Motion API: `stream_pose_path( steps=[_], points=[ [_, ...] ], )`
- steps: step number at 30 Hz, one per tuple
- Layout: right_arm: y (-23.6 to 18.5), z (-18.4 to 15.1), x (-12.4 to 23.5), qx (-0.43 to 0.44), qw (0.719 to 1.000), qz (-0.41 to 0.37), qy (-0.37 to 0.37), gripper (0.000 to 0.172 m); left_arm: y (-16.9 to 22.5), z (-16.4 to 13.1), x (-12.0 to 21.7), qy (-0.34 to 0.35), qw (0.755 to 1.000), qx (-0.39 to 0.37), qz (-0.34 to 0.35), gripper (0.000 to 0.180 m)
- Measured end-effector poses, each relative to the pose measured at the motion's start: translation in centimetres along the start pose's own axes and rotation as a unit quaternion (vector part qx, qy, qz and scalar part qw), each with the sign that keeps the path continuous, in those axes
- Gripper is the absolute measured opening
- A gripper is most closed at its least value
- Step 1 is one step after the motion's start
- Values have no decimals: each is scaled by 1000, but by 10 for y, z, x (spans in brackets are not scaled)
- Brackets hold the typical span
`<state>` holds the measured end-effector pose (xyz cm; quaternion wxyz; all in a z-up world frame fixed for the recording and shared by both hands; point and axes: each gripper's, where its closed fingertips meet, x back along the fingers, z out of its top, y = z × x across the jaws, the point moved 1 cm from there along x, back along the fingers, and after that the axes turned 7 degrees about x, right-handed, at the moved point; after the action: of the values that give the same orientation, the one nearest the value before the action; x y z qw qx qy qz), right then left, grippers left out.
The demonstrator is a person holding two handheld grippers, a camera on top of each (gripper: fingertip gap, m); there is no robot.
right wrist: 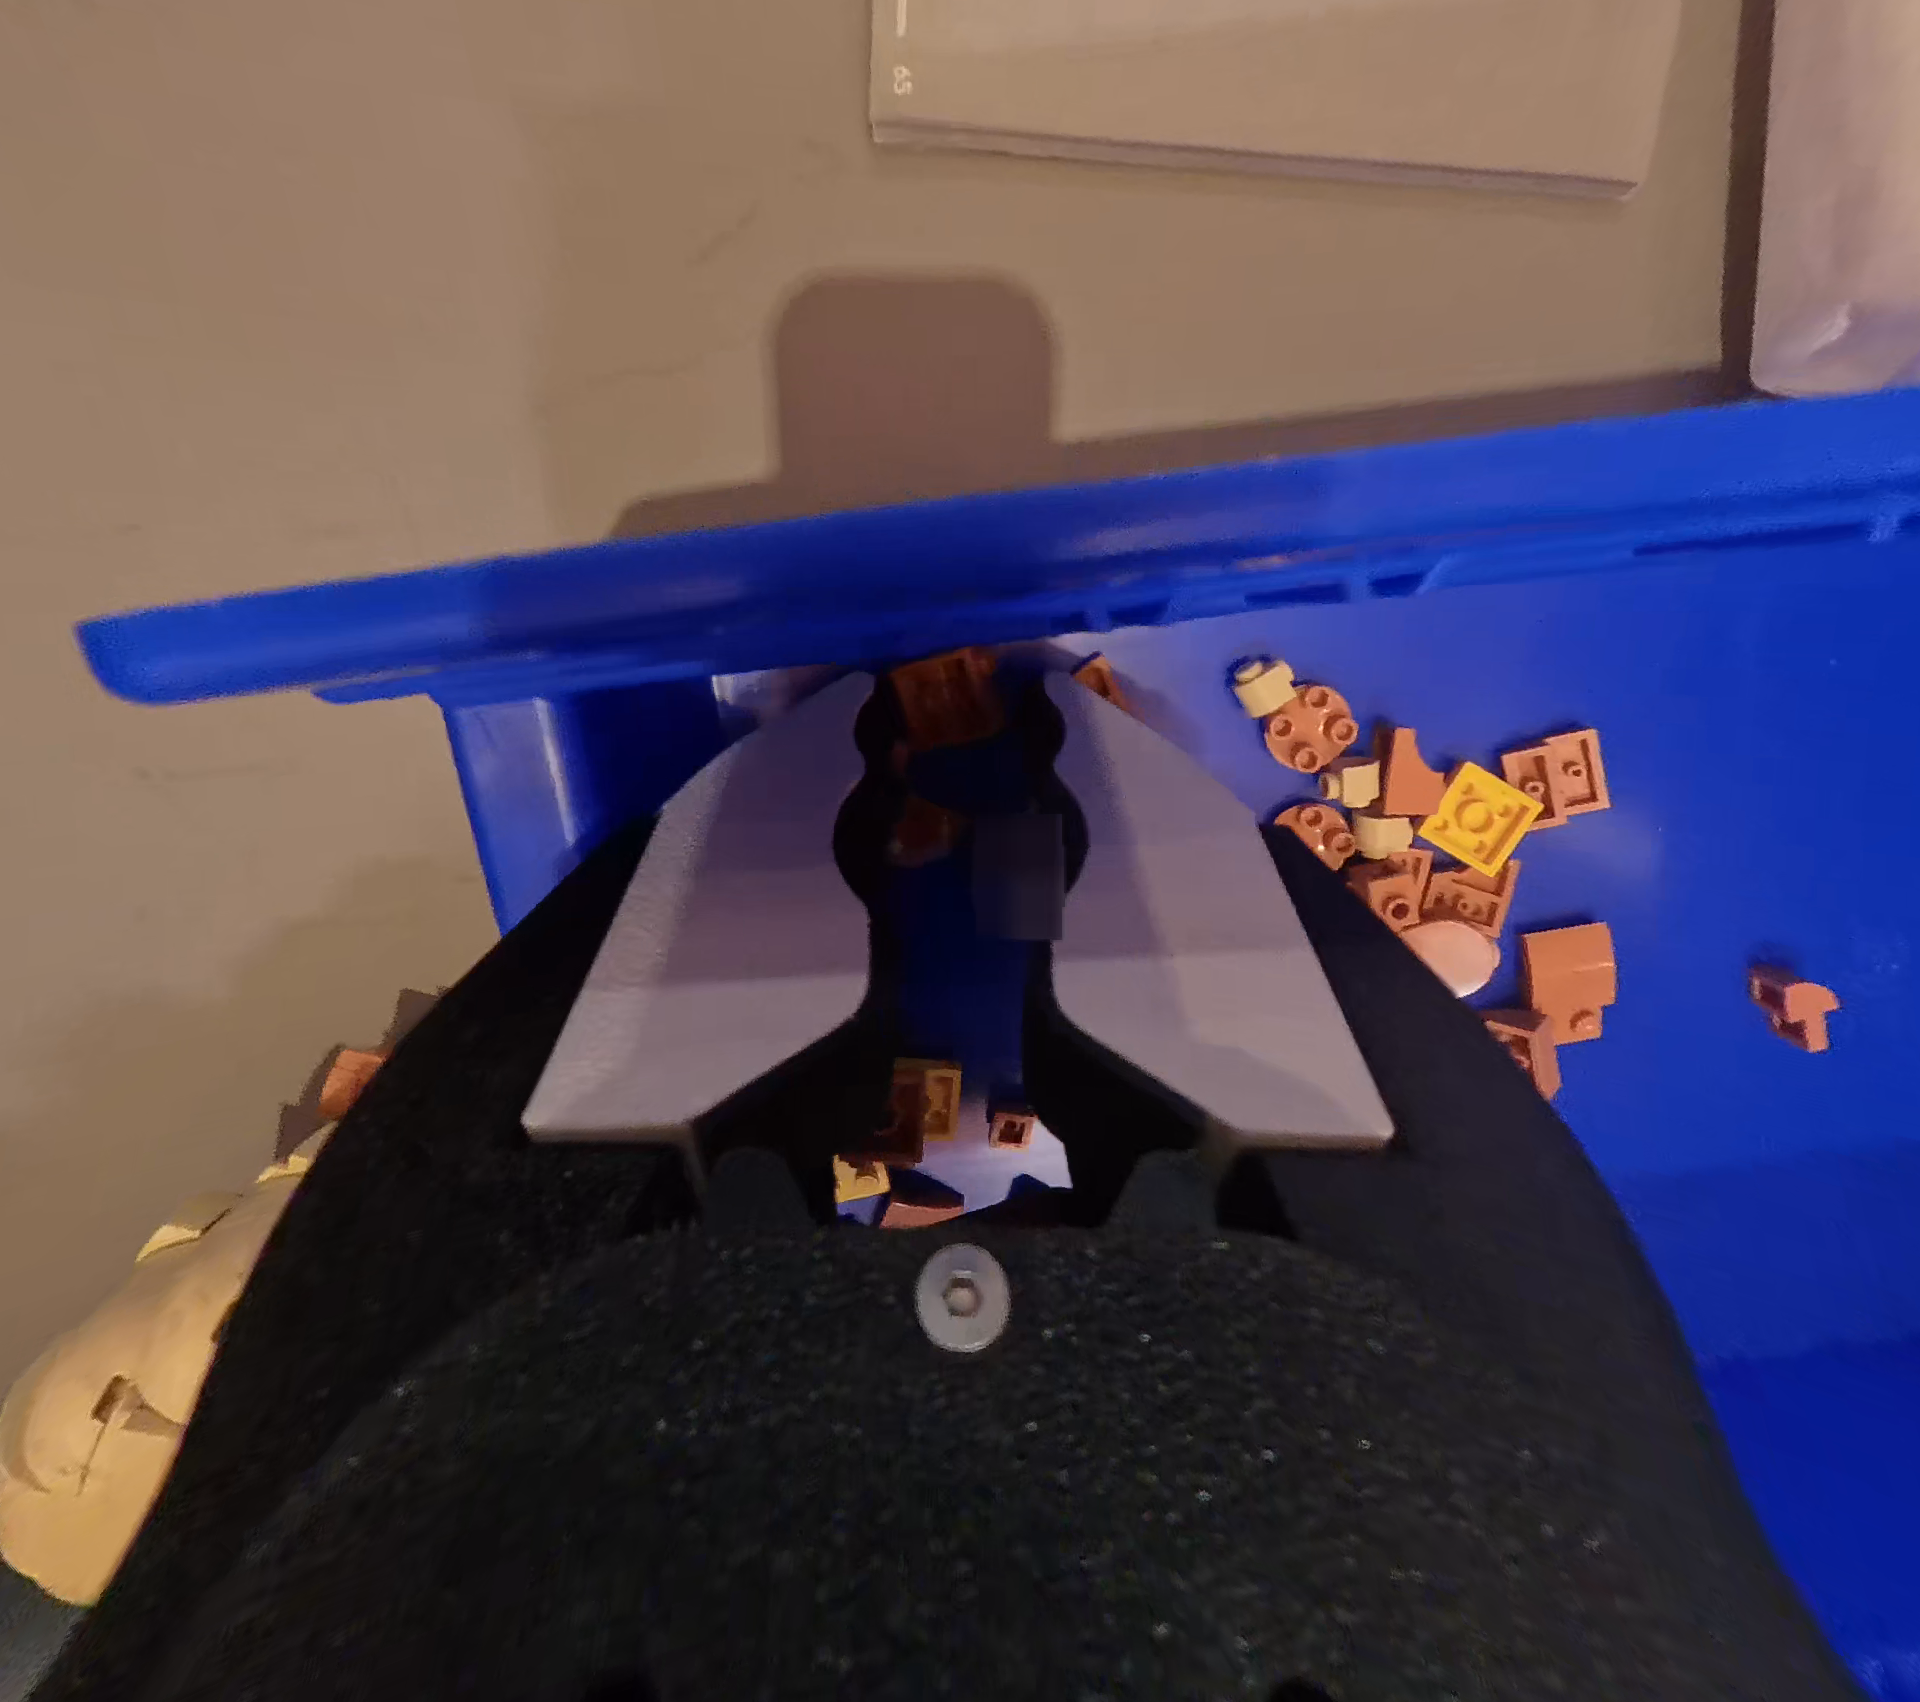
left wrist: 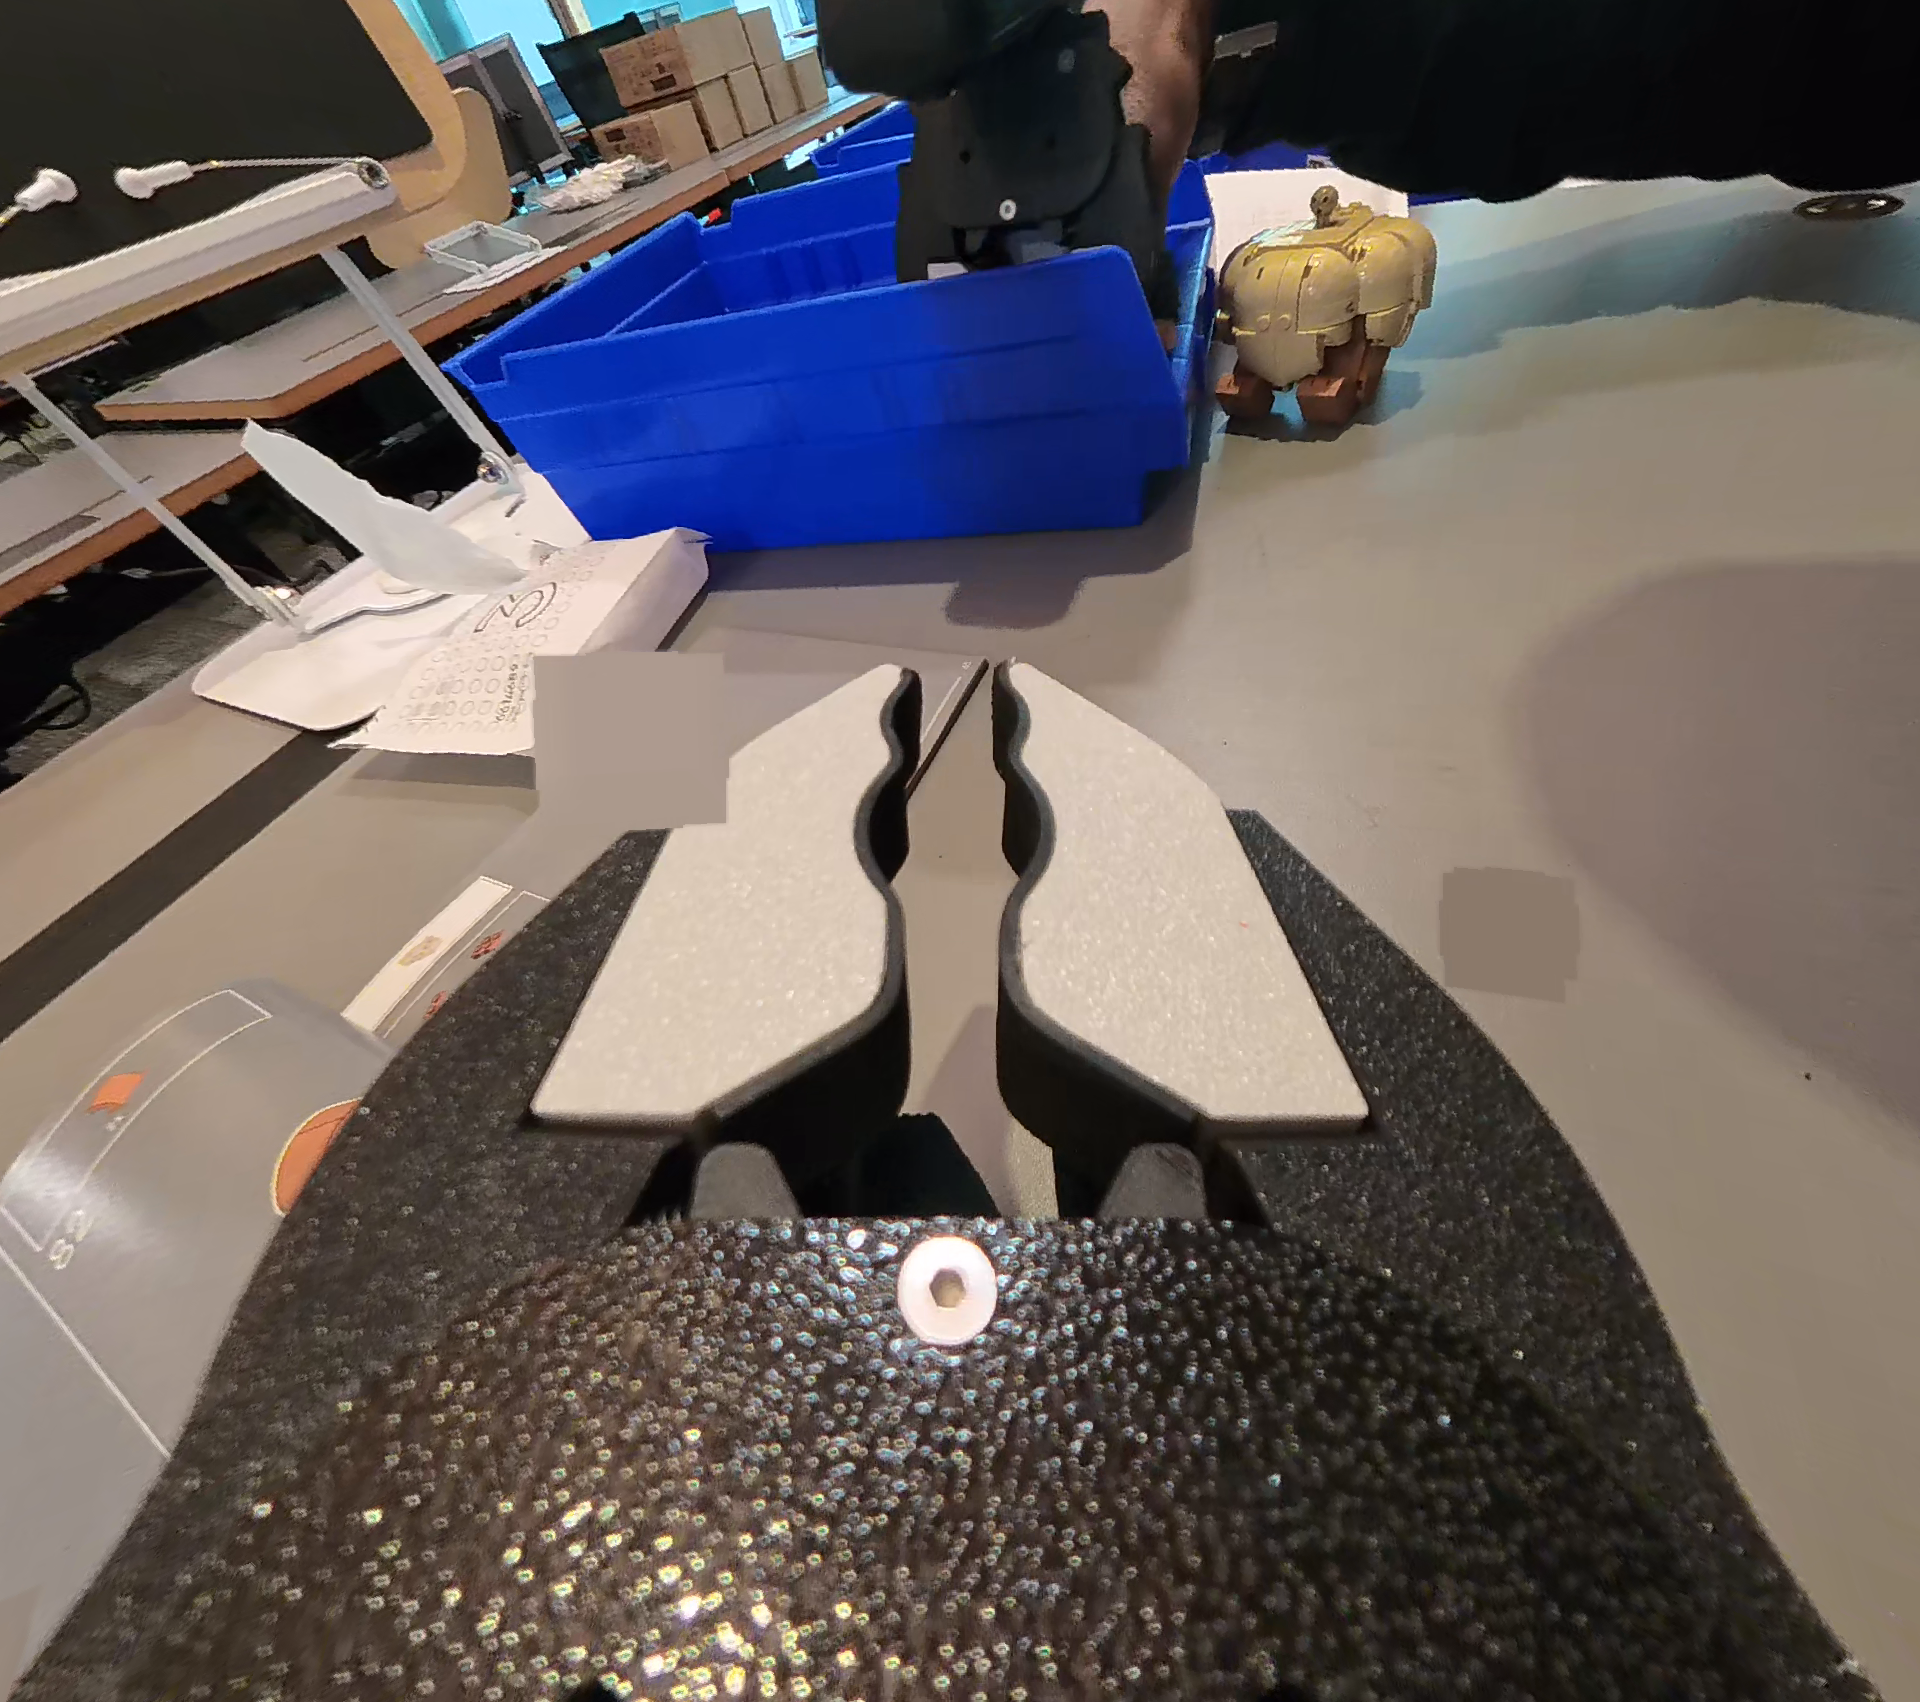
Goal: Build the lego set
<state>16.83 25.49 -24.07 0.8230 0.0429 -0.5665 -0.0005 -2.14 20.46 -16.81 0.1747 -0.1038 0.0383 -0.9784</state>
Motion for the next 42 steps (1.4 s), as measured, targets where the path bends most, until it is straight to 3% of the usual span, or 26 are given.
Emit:
stream_pose_path(
  steps=[8,14,21,25,29,32,35,37,42],
  points=[
    [-1,-1,0,-26,1000,1,4,20,0,-2,0,-5,1000,-4,6,12],
    [4,-2,8,-52,998,-40,17,20,-1,0,2,4,1000,0,9,11],
    [6,8,73,-103,976,-171,92,19,-5,4,7,24,999,19,11,11],
    [-17,43,117,-110,947,-231,196,19,-8,8,12,44,998,35,11,11],
    [-50,104,134,-102,902,-237,345,19,-5,18,17,81,994,77,-9,11],
    [-77,152,127,-100,857,-181,472,19,3,28,19,113,985,119,-44,12],
    [-92,181,110,-148,799,-72,578,19,16,35,20,131,984,107,-62,14],
    [-92,190,94,-187,776,-22,602,19,25,40,22,138,984,84,-72,17],
    [-91,201,63,-244,754,42,609,19,45,47,25,148,986,11,-82,25]
  ],
)
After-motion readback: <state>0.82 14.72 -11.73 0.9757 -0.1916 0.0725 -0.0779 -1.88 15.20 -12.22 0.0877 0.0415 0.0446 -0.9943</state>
